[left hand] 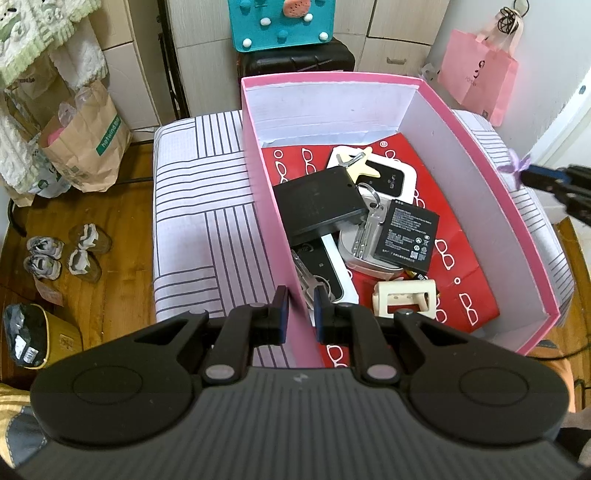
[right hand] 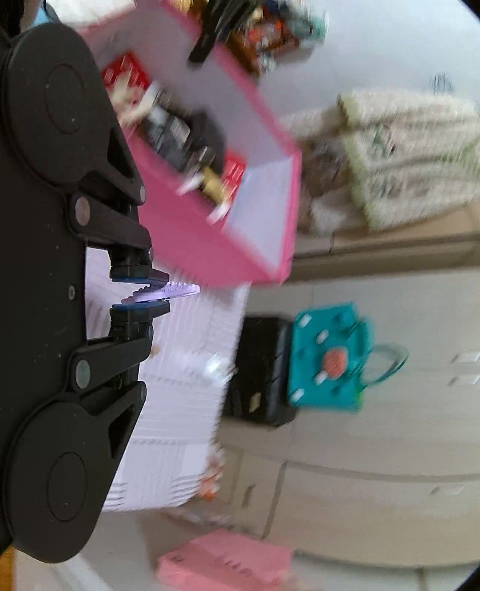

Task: Organize rigid objects
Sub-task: 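Carry the purple starfish into the box and release it, then grasp the AA battery on the table with the right gripper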

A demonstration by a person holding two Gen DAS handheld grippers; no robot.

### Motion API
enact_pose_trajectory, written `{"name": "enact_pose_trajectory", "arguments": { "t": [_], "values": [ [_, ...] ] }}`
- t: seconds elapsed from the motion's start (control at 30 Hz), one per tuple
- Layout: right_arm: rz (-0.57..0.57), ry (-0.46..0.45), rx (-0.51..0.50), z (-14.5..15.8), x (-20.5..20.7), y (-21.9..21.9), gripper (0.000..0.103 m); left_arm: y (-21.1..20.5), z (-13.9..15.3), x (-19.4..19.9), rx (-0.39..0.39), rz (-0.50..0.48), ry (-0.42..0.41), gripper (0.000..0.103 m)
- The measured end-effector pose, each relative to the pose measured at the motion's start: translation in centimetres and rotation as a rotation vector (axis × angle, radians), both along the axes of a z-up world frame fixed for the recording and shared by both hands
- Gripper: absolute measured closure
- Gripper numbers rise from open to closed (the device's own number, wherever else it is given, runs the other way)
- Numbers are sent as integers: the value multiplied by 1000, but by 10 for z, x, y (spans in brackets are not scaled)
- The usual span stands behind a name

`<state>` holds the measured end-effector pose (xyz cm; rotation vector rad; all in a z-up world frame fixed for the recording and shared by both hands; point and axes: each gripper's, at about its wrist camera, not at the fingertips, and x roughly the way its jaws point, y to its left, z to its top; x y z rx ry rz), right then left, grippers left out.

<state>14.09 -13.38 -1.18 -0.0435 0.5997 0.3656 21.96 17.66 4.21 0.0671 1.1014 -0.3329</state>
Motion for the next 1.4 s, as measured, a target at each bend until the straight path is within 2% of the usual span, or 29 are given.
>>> {"name": "enact_pose_trajectory", "arguments": {
  "t": [0.17,0.27,0.33,0.43,0.5,0.57,0.63,0.73,0.8,0.9,1.1,1.23,1.4],
  "values": [
    [153,-58,73,43,-9,26,91,2,-1,-1,-14,17,-6,90],
    [252,-40,117,48,-5,48,91,2,-1,0,-16,25,-4,90],
    [291,-10,94,42,0,66,91,3,-1,1,-20,26,2,90],
    [312,2,-5,26,6,97,91,3,-1,1,-19,31,4,90],
    [298,-10,-72,17,14,111,91,1,-2,0,-15,35,0,90],
    [274,1,-89,11,25,116,91,1,-2,-1,-14,41,-6,90],
    [235,50,-24,8,36,109,89,1,-3,-2,-18,46,-12,90],
    [198,114,126,9,45,91,86,3,-4,-3,-31,53,-16,90],
    [183,94,186,18,38,76,86,5,-4,-3,-41,54,-14,90],
    [157,47,206,32,21,59,80,8,-4,-2,-60,54,-10,90],
    [11,11,129,32,-1,19,74,11,-6,-4,-77,52,-14,90],
    [-69,20,43,12,-1,-3,73,9,-6,-5,-71,50,-18,90],
    [-116,42,-61,-23,9,-11,72,10,-6,-5,-80,53,-19,90]
  ]
}}
